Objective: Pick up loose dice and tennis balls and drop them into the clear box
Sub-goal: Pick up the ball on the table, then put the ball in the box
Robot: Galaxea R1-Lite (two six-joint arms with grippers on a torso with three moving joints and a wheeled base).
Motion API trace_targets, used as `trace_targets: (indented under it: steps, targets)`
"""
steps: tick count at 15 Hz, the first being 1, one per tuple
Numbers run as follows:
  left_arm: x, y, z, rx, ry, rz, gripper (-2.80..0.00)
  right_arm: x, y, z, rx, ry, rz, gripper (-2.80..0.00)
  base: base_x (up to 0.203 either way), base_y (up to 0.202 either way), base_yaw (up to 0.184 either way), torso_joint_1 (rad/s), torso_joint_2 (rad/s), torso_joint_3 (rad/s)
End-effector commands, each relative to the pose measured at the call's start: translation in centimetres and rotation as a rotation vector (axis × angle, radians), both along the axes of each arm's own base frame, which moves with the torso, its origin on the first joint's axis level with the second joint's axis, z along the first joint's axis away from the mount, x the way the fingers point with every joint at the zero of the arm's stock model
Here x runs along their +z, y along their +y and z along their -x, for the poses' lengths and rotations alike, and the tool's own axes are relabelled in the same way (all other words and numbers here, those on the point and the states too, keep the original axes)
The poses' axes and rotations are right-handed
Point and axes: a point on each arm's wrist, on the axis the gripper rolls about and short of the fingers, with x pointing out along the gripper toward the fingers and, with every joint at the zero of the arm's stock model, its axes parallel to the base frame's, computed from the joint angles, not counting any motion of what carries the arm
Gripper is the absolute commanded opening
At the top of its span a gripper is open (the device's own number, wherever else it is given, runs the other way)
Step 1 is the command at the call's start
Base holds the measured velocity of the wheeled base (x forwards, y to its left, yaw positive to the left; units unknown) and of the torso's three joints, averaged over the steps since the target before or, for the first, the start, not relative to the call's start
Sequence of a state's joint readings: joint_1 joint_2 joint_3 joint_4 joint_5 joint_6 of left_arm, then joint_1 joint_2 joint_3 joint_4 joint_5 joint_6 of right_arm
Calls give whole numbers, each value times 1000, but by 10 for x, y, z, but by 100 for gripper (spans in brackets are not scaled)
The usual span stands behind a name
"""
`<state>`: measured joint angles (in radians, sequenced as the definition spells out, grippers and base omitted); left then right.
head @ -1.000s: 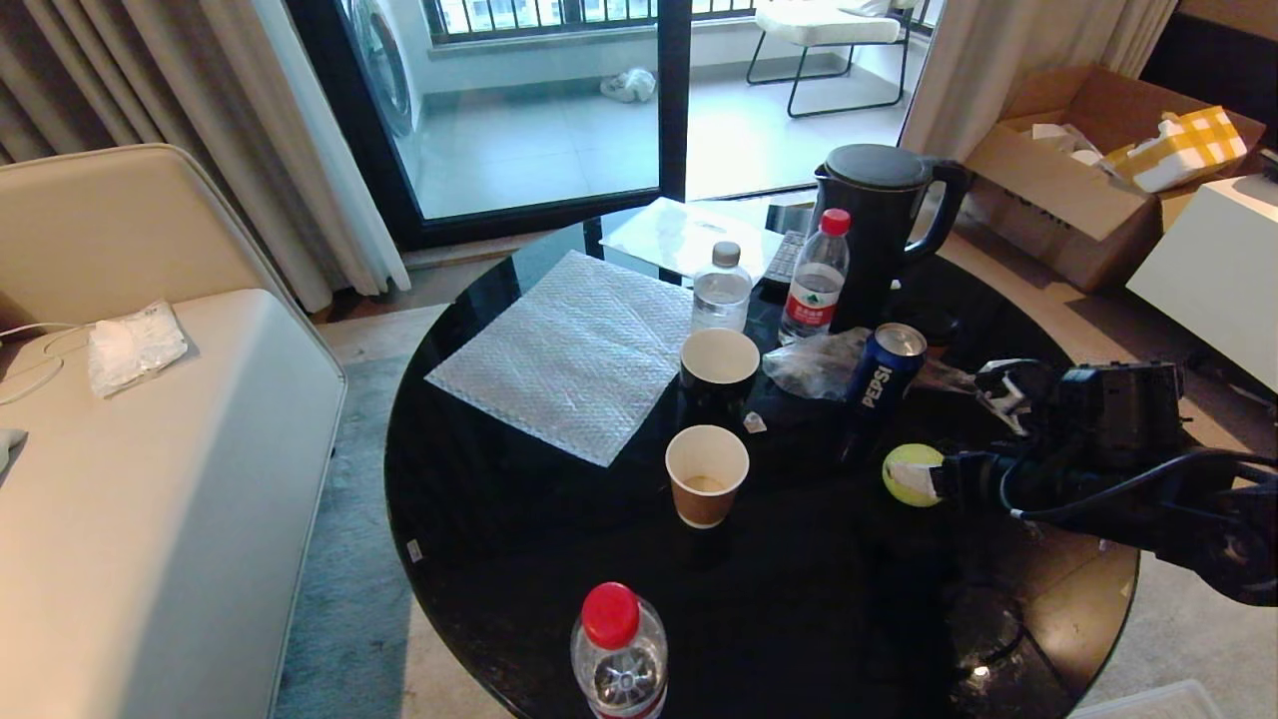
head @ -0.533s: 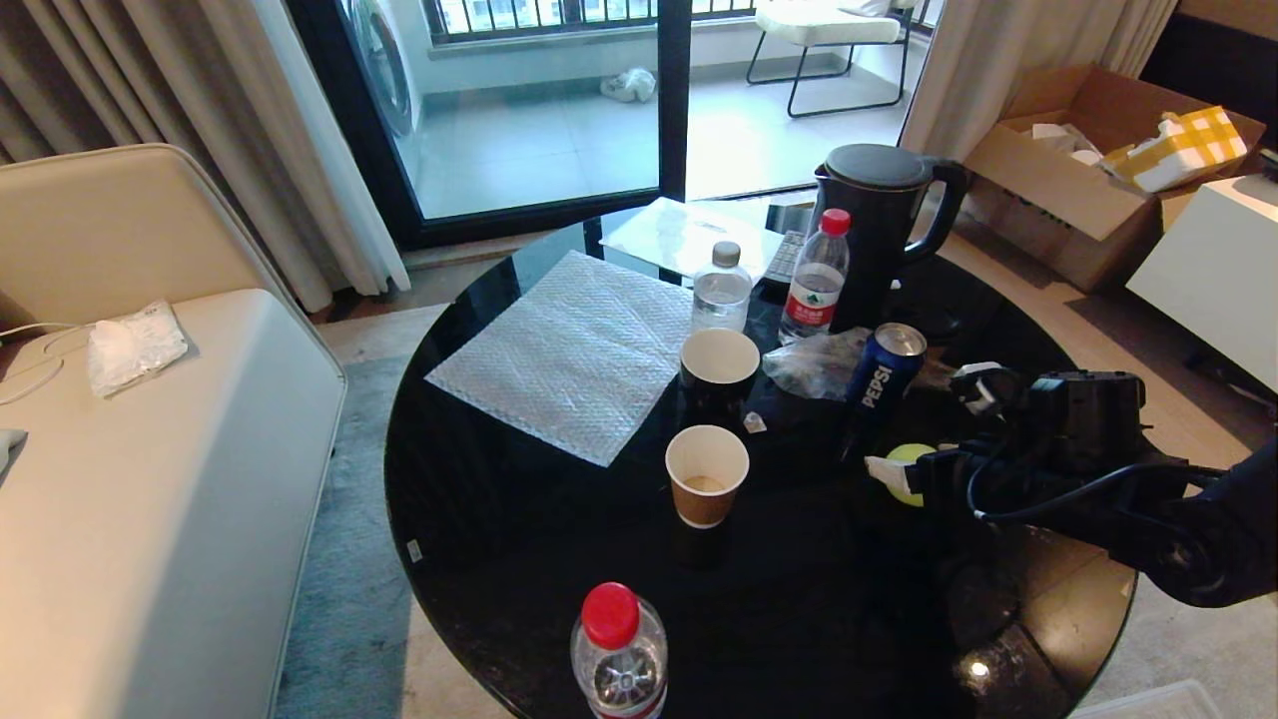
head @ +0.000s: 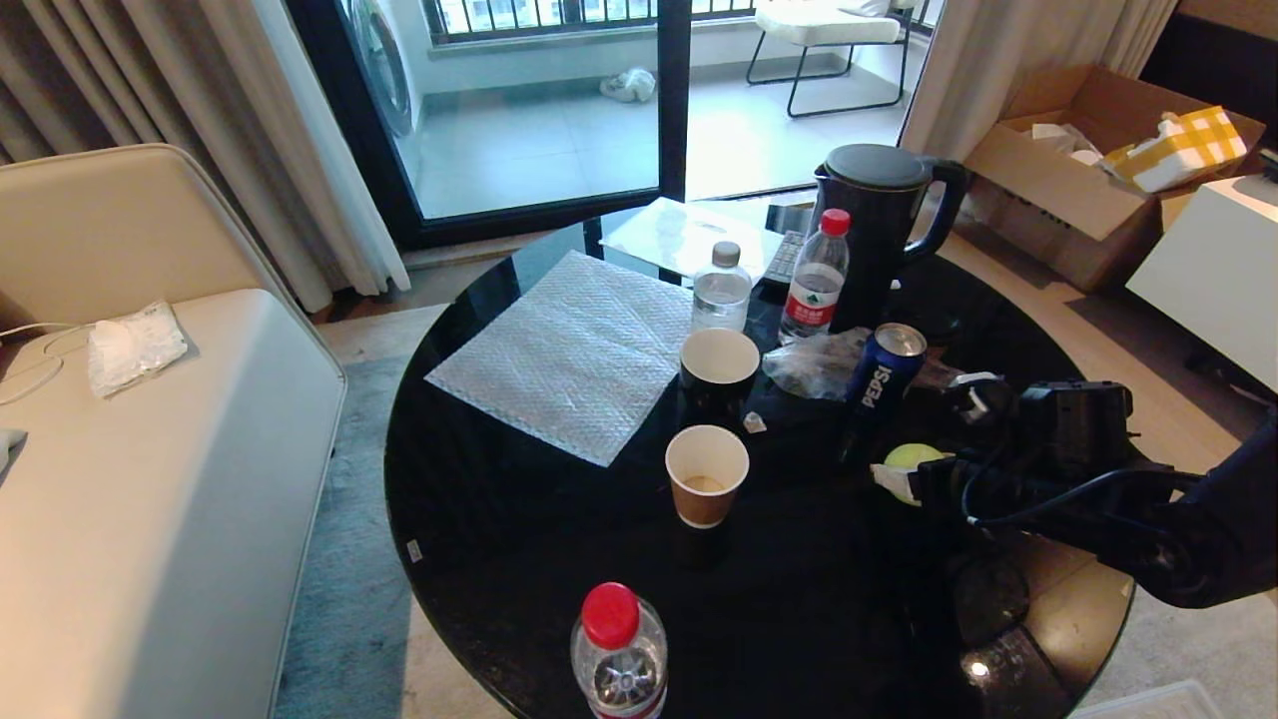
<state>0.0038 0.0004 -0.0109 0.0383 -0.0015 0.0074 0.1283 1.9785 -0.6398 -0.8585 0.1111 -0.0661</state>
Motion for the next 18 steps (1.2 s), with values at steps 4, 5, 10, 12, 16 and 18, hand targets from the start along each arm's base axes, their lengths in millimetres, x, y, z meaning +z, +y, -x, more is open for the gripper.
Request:
trace_targets:
  steps: [4,5,10,12,16,18]
  targets:
    - [0,0,0,1,0,1,-280,0,0,-2,19,-15,42,-280,0,0,0,0,0,0]
    - [0,0,0,1,0,0,-280,2,0,0,19,-21,43,-280,0,0,0,0,0,0]
    - [0,0,0,1,1,0,-280,60,-8,42,6,-106,30,-280,0,0,0,0,0,0]
    - [0,0,0,1,0,1,-280,88,-13,86,0,-101,34,-280,0,0,0,0,0,0]
    - [0,0,0,1,0,0,-280,114,-28,194,-52,-95,55,-280,0,0,0,0,0,0]
    - [0,0,0,1,0,1,-280,100,-37,246,-111,-112,70,-280,0,0,0,0,0,0]
